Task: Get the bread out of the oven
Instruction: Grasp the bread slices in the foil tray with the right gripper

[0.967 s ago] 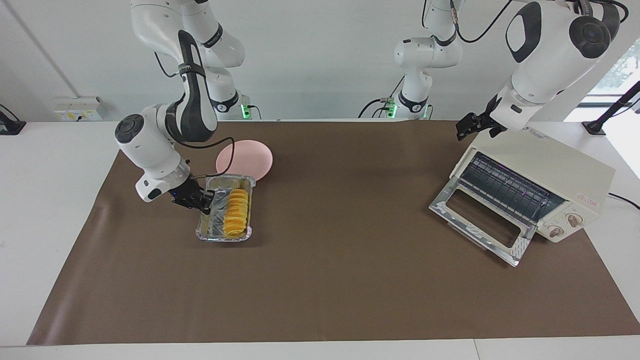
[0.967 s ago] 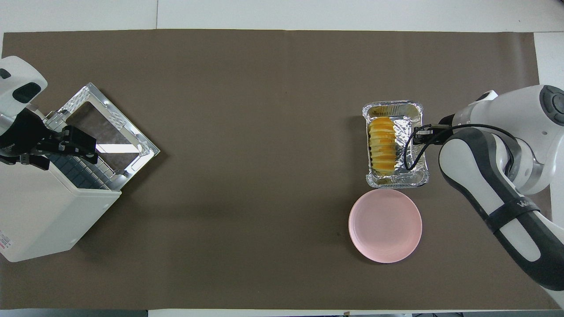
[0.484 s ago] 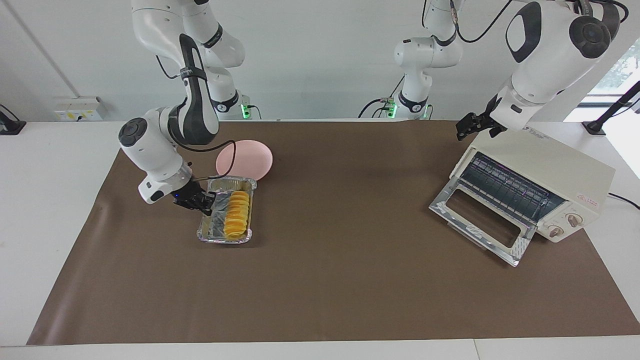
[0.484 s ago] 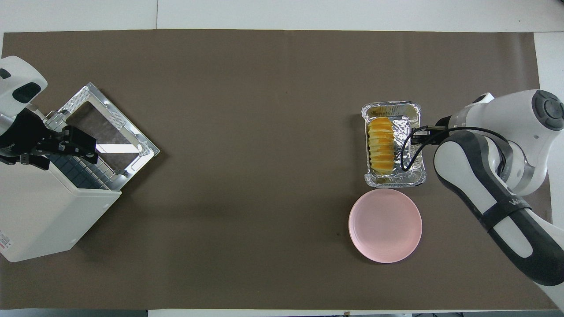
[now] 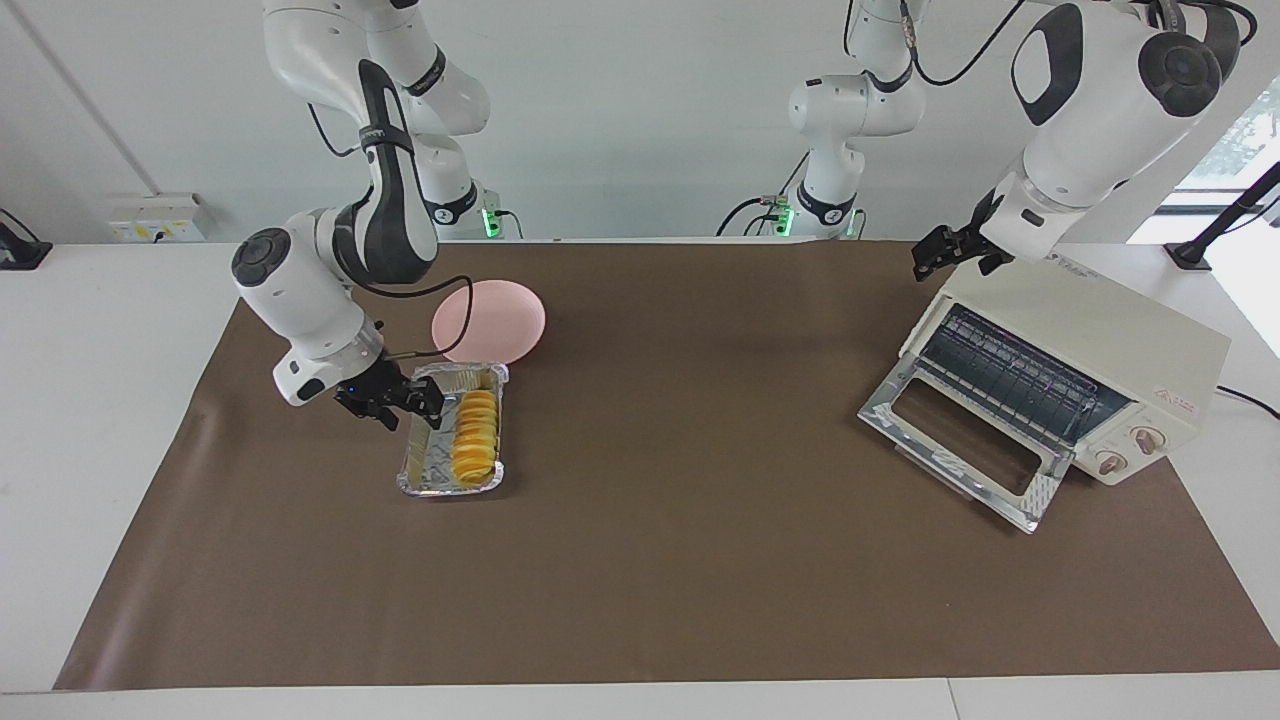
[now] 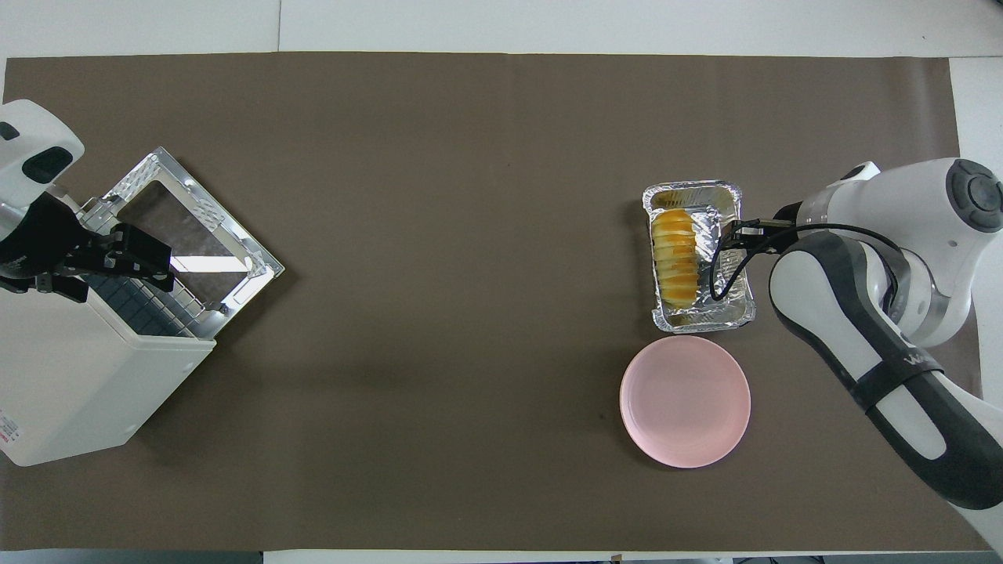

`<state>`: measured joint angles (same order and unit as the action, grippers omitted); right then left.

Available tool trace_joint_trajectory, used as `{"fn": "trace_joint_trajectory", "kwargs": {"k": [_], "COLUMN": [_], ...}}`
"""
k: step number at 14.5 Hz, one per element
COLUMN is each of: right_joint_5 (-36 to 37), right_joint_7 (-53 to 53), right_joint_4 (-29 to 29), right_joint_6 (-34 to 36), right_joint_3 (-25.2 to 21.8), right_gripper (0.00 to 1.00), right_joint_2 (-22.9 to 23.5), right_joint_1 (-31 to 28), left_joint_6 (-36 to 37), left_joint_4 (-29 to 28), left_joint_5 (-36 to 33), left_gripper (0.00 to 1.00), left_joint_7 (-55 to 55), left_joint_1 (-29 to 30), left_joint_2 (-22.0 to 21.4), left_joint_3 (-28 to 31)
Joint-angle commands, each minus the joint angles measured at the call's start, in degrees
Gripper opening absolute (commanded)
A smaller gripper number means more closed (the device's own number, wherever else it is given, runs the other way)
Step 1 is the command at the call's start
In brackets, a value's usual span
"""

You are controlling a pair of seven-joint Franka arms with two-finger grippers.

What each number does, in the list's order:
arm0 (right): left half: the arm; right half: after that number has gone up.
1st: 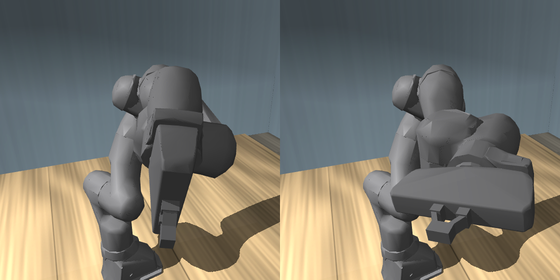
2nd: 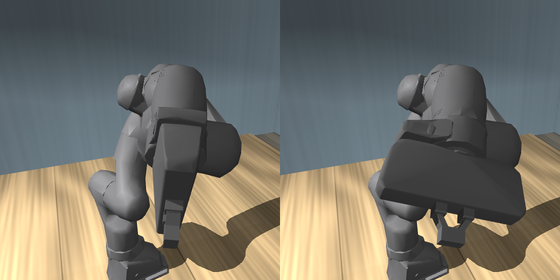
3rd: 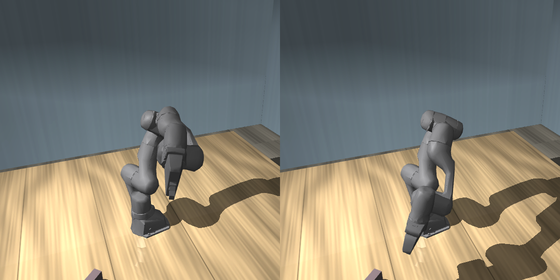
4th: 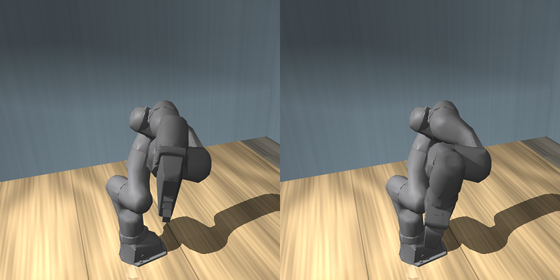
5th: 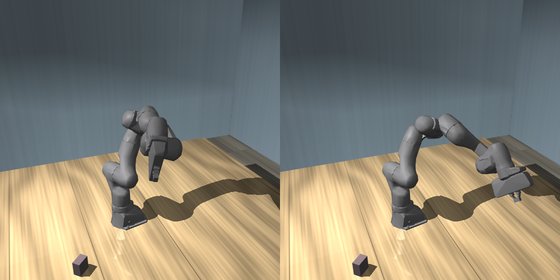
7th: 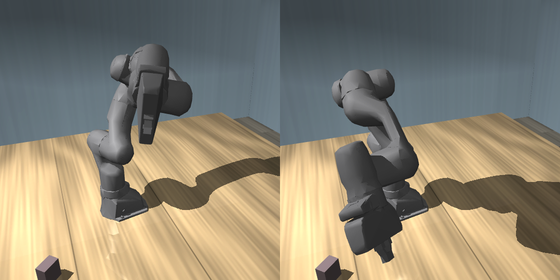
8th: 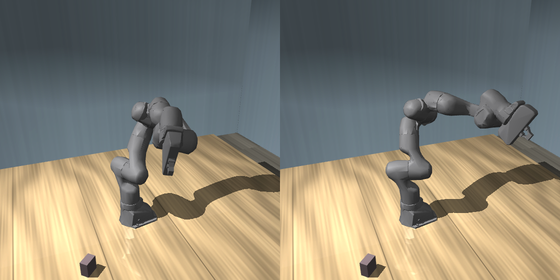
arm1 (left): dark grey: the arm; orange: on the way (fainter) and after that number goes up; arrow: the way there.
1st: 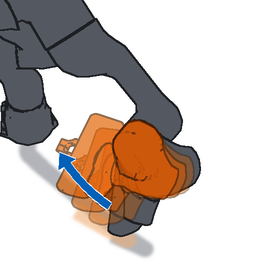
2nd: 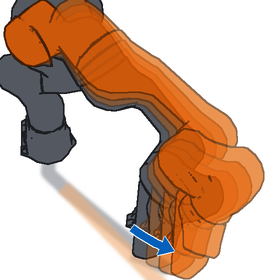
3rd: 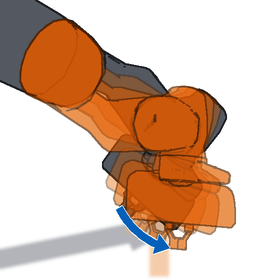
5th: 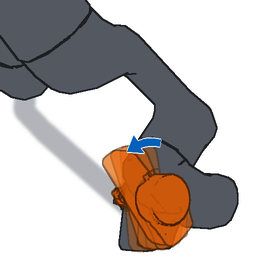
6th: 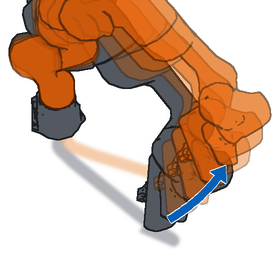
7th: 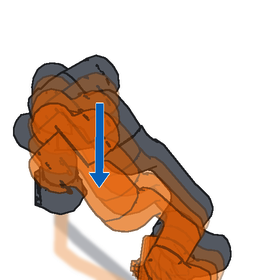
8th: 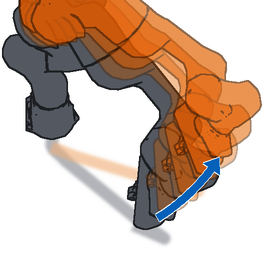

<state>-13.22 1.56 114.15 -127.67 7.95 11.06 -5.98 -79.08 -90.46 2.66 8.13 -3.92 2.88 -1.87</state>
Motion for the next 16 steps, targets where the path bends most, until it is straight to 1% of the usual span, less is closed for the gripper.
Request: {"fn": "trace_joint_trajectory", "kwargs": {"k": [1, 4, 7, 9, 12, 13, 14, 15, 16], "right_joint_5": [-0.7, -0.7, -0.6, -0.7, -0.7, -0.7, -0.7, -0.7, -0.7], "right_joint_7": [3.6, 5.4, 4.9, 5.2, 5.3, 5.3, 5.3, 5.2, 5.1], "right_joint_4": [-1.7, 1.7, 3.3, 5.1, 5.7, 6.0, 6.3, 6.4, 6.5], "right_joint_6": [1.9, -0.9, -3.3, -5.1, -6.2, -6.3, -6.5, -7.0, -7.1], "right_joint_3": [0.2, 0.3, 0.3, 0.3, 0.3, 0.3, 0.3, 0.3, 0.3], "right_gripper": [1.0, 1.0, 1.0, 1.0, 0.92, 0.92, 0.89, 0.84, 0.76], "right_joint_2": [-0.2, -0.7, 0.3, 0.5, 1.5, 1.6, 1.6, 1.6, 1.6], "right_joint_1": [1.6, 3.2, 3.3, 5.3, 5.6, 5.8, 5.8, 5.8, 5.8], "left_joint_6": [-0.4, -0.4, -0.4, -0.4, -0.4, -0.4, -0.4, -0.4, -0.4], "left_joint_4": [-1.2, -1.2, -1.1, -1.2, -1.2, -1.2, -1.2, -1.2, -1.1], "left_joint_5": [-1.1, -1.1, -1.1, -1.1, -1.1, -1.1, -1.1, -1.1, -1.1], "left_gripper": [1.0, 1.0, 1.0, 1.0, 1.0, 1.0, 1.0, 1.0, 1.0], "left_joint_7": [-0.1, -0.1, -0.1, -0.1, -0.1, -0.1, -0.1, -0.1, -0.1], "left_joint_1": [0.5, 0.5, 0.5, 0.5, 0.5, 0.5, 0.5, 0.5, 0.5], "left_joint_2": [-1.3, -1.3, -1.3, -1.3, -1.3, -1.3, -1.3, -1.3, -1.3], "left_joint_3": [-0.5, -0.5, -0.5, -0.5, -0.5, -0.5, -0.5, -0.5, -0.5]}}
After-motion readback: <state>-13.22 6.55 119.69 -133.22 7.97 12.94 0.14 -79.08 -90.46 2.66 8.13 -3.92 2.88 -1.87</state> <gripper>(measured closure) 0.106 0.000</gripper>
